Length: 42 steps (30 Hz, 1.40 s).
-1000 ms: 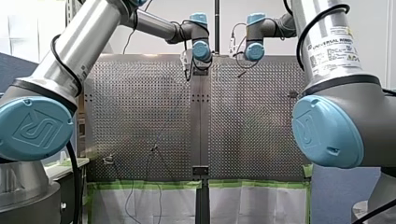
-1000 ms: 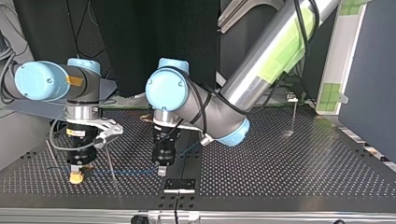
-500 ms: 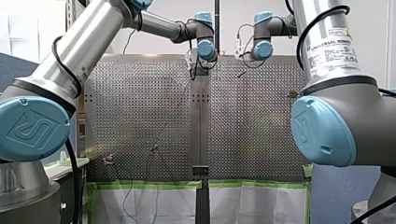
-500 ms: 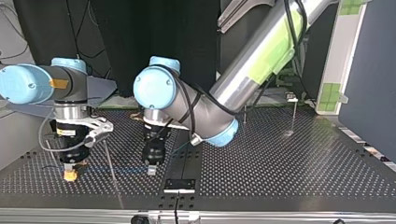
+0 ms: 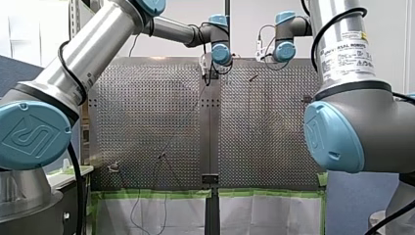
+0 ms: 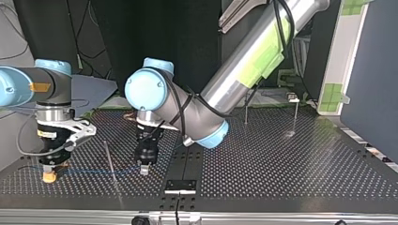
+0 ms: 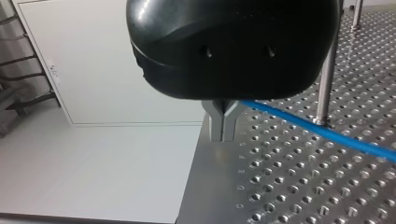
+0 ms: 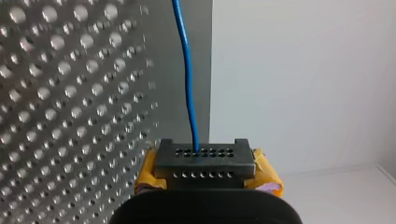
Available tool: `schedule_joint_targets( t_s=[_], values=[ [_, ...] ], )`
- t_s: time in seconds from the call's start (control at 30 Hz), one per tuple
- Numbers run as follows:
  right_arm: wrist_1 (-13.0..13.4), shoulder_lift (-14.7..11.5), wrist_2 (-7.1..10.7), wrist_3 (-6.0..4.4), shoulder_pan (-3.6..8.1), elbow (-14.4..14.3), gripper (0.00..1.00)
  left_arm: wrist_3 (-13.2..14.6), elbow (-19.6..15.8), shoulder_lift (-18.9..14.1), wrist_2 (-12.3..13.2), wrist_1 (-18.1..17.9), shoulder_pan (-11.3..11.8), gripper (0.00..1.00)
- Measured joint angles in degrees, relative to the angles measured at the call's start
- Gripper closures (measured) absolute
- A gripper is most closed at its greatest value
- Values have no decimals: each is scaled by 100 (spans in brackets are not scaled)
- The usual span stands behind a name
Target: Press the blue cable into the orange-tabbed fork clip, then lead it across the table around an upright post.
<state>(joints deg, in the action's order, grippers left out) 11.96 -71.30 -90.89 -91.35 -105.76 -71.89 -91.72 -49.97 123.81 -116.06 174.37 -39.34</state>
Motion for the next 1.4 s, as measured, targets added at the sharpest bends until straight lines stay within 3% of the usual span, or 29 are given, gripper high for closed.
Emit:
schedule_joint_targets(
  t_s=[0.23,0.57,0.8,1.13,1.4],
  values=[
    [0,13,12,1,193,-3,100,-53,248,222,18,153,-99,98],
    [17,86,87,-9,376,-6,100,-106,722,777,88,386,-276,98],
    [42,227,213,-46,457,-6,100,-112,753,988,102,309,-297,98],
    [90,441,203,-147,584,-38,100,-121,748,1262,112,205,-309,98],
    [97,644,185,-189,611,-74,100,-130,750,1425,115,125,-295,98]
  ],
)
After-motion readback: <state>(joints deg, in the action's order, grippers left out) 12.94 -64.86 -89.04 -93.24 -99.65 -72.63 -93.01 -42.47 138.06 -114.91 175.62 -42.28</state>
